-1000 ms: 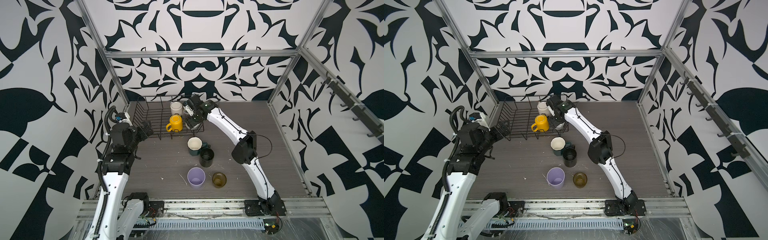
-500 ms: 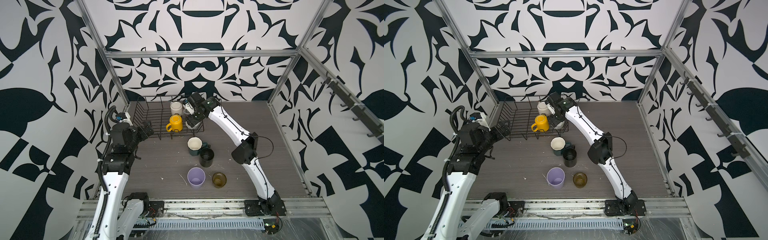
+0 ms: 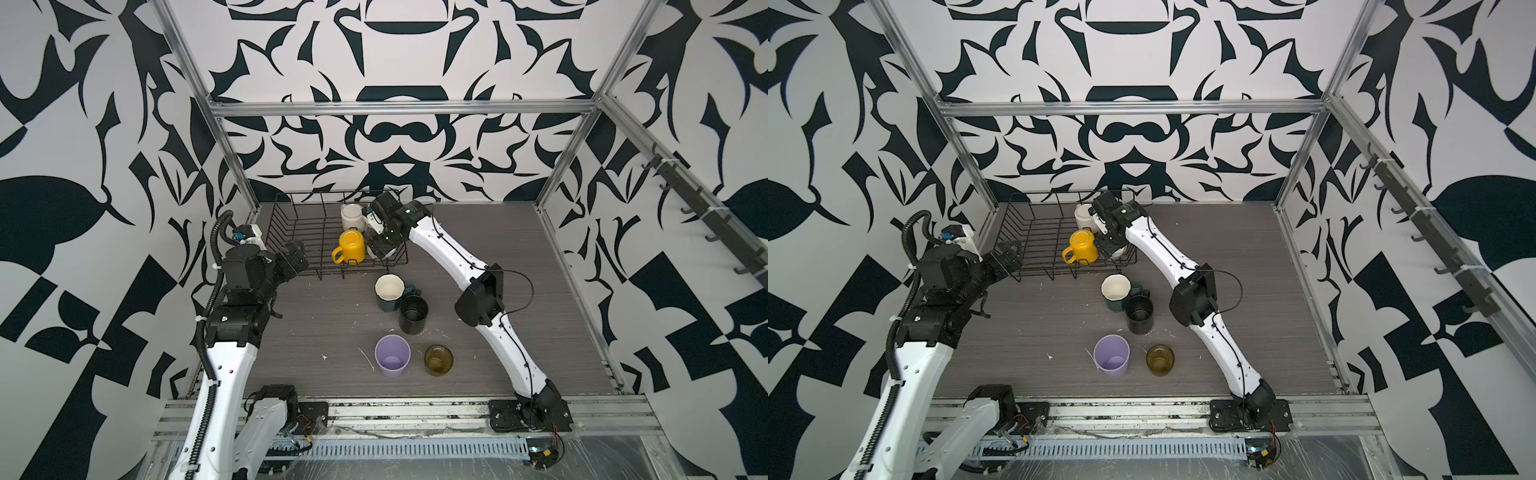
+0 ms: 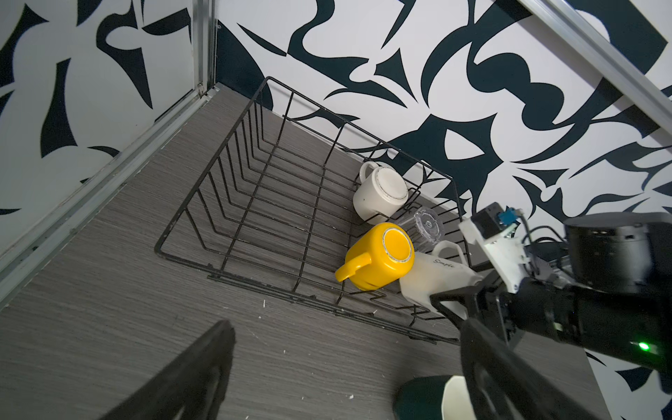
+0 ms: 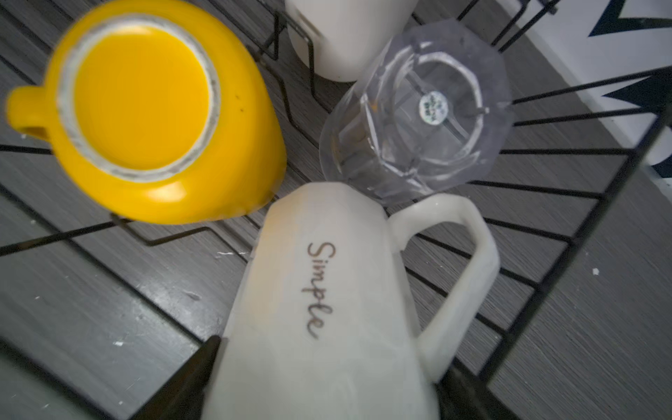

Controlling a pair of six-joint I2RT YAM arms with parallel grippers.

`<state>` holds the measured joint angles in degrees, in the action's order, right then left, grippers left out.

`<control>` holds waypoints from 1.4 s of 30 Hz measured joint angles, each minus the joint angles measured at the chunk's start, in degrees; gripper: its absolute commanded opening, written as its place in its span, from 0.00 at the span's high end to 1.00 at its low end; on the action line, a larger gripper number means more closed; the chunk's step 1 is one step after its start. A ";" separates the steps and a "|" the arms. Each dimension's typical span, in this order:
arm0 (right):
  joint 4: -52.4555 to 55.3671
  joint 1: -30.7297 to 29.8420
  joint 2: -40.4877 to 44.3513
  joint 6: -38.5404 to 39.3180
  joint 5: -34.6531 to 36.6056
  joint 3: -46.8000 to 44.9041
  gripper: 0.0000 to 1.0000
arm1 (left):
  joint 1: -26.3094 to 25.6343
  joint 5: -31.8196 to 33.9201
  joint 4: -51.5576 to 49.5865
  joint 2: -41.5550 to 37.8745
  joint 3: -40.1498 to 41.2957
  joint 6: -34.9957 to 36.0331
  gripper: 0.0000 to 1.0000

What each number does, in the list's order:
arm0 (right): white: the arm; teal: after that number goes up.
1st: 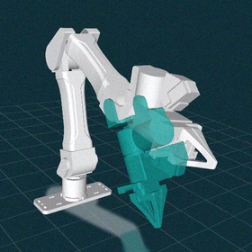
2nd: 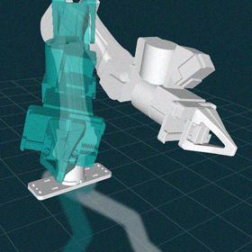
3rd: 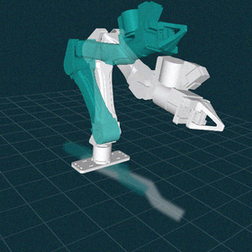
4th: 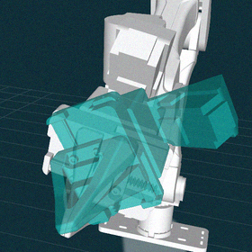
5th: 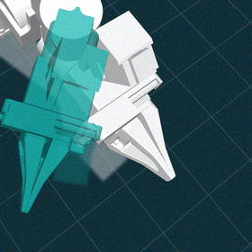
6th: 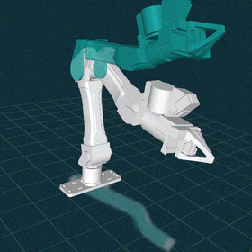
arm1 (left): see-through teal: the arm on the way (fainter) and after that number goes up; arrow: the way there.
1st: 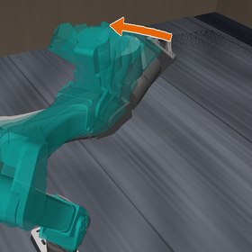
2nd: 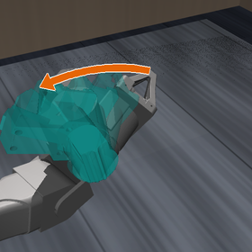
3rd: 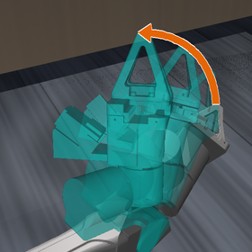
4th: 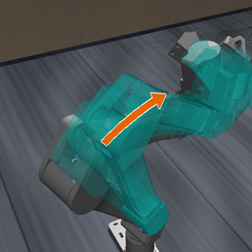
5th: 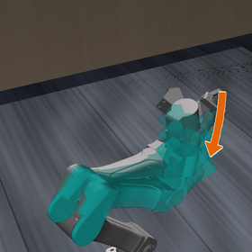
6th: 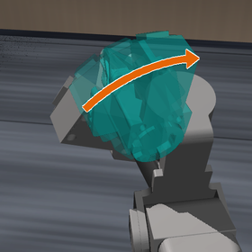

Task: Load cups into a dish rack
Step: Place the cup upside down at the dish rack.

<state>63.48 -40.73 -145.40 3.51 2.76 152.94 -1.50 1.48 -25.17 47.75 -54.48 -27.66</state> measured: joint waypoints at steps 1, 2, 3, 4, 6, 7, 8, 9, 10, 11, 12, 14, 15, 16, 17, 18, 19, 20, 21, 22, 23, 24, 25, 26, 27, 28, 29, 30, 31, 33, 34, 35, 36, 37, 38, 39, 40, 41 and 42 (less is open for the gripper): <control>-0.52 -0.02 -0.09 -0.24 -0.02 0.20 0.72 | 0.00 -0.04 0.00 0.02 0.02 0.00 0.01; -0.28 -0.04 -0.04 -0.20 -0.15 0.50 0.70 | 0.00 -0.07 0.00 0.02 0.02 0.00 0.01; -0.15 -0.07 -0.04 -0.24 -0.24 0.59 0.67 | 0.00 -0.13 0.00 0.07 0.02 0.00 0.01; -0.11 -0.11 -0.11 -0.24 -0.15 0.59 0.62 | 0.00 -0.17 0.00 0.09 0.00 0.00 0.01; -0.13 -0.11 -0.17 -0.28 -0.17 0.59 0.48 | 0.00 -0.24 0.00 0.20 0.00 -0.02 0.01; -0.13 -0.11 -0.17 -0.31 -0.15 0.61 0.40 | 0.00 -0.26 0.02 0.26 0.00 -0.04 0.01; -0.13 -0.11 -0.17 -0.31 -0.15 0.61 0.34 | 0.00 -0.28 0.00 0.33 0.02 -0.11 0.01; -0.13 -0.11 -0.17 -0.31 -0.15 0.61 0.30 | 0.00 -0.31 0.00 0.39 0.02 -0.17 0.01; -0.13 -0.11 -0.17 -0.33 -0.15 0.61 0.26 | 0.00 -0.37 0.00 0.44 0.00 -0.20 0.01; -0.15 -0.11 -0.17 -0.33 -0.15 0.61 0.21 | 0.00 -0.39 0.00 0.44 0.02 -0.22 0.01; -0.15 -0.11 -0.17 -0.35 -0.15 0.61 0.16 | 0.00 -0.42 0.00 0.44 0.02 -0.26 0.01; -0.42 -0.11 -0.15 -0.63 -0.26 0.57 0.02 | 0.00 -0.42 0.00 0.44 0.00 -0.39 0.01; -0.59 -0.11 -0.15 -0.68 -0.55 0.46 0.02 | 0.00 -0.42 0.02 0.44 0.00 -0.42 0.01; -0.85 -0.13 -0.13 -0.59 -0.81 0.17 0.02 | 0.00 -0.42 0.00 0.44 0.00 -0.44 0.01; -1.25 -0.24 0.07 -0.57 -1.11 -0.37 0.01 | 0.00 -0.42 0.00 0.44 0.00 -0.44 0.01; -1.68 -0.31 0.46 -0.59 -1.27 -1.14 0.00 | 0.00 -0.42 0.00 0.44 0.00 -0.46 0.01; -1.95 -0.37 0.98 -0.63 -1.46 -2.03 0.00 | 0.00 -0.42 0.00 0.44 0.02 -0.48 0.01; -2.05 -0.42 1.44 -0.68 -1.53 -2.54 0.00 | 0.00 -0.42 0.02 0.44 0.00 -0.50 0.01; -2.12 -0.42 1.99 -0.74 -1.68 -2.91 0.00 | 0.00 -0.42 0.02 0.44 0.00 -0.57 0.01; -2.21 -0.42 2.69 -0.79 -1.73 -3.13 0.00 | 0.00 -0.44 0.00 0.44 0.00 -0.59 0.01; -2.25 -0.44 3.26 -0.83 -1.70 -3.15 0.01 | 0.00 -0.42 0.00 0.44 0.00 -0.61 0.01; -2.49 -0.52 3.98 -0.96 -1.73 -3.15 0.01 | 0.00 -0.42 0.00 0.44 0.00 -0.61 0.01; -2.80 -0.52 4.79 -1.05 -1.73 -3.15 0.02 | 0.00 -0.42 0.00 0.44 0.02 -0.61 0.01; -3.10 -0.52 5.51 -1.22 -1.70 -3.19 0.02 | 0.00 -0.42 0.00 0.44 0.00 -0.61 0.01; -3.58 -0.52 6.38 -1.46 -1.68 -3.54 0.03 | 0.00 -0.42 0.00 0.44 0.00 -0.61 0.01; -3.89 -0.52 7.26 -1.68 -1.66 -3.93 0.04 | 0.00 -0.42 0.00 0.44 0.02 -0.61 0.01; -4.07 -0.52 7.87 -1.84 -1.60 -4.15 0.05 | 0.00 -0.42 0.00 0.44 0.00 -0.61 0.01; -4.37 -0.52 8.39 -1.97 -1.51 -4.42 0.06 | 0.00 -0.42 0.00 0.44 0.02 -0.61 0.01; -4.79 -0.52 8.98 -2.05 -1.42 -4.81 0.07 | 0.00 -0.42 0.00 0.44 0.02 -0.61 0.01; -5.25 -0.50 9.70 -2.29 -1.36 -5.75 0.08 | 0.00 -0.42 0.00 0.42 0.00 -0.61 0.01; -5.44 -0.50 9.99 -2.45 -1.18 -6.36 0.08 | 0.00 -0.42 0.00 0.42 0.02 -0.61 0.01; -5.55 -0.50 10.14 -2.54 -0.90 -6.91 0.09 | 0.00 -0.42 0.00 0.42 0.02 -0.61 0.01; -5.60 -0.50 10.25 -2.73 -0.46 -7.50 0.09 | 0.00 -0.42 0.00 0.42 0.02 -0.61 0.01; -5.81 -0.50 10.36 -2.95 0.04 -8.31 0.10 | 0.00 -0.42 0.00 0.42 0.02 -0.61 0.01; -6.01 -0.50 10.43 -3.13 0.39 -8.98 0.10 | 0.00 -0.42 0.00 0.39 0.02 -0.61 0.01; -6.38 -0.50 10.58 -3.30 0.85 -10.10 0.10 | 0.00 -0.42 0.00 0.37 0.02 -0.61 0.01; -6.73 -0.50 10.78 -3.39 1.27 -11.32 0.10 | 0.00 -0.42 0.00 0.35 0.02 -0.61 0.01; -6.80 -0.50 10.91 -3.48 1.64 -12.15 0.10 | 0.00 -0.42 0.00 0.35 0.02 -0.61 0.01; -6.80 -0.48 10.97 -3.56 2.16 -12.76 0.10 | 0.00 -0.42 0.00 0.33 0.02 -0.61 0.01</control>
<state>56.69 -41.21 -134.43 -0.05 4.93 140.18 -1.50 1.06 -25.17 48.07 -54.46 -28.27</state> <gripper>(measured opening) 0.900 0.993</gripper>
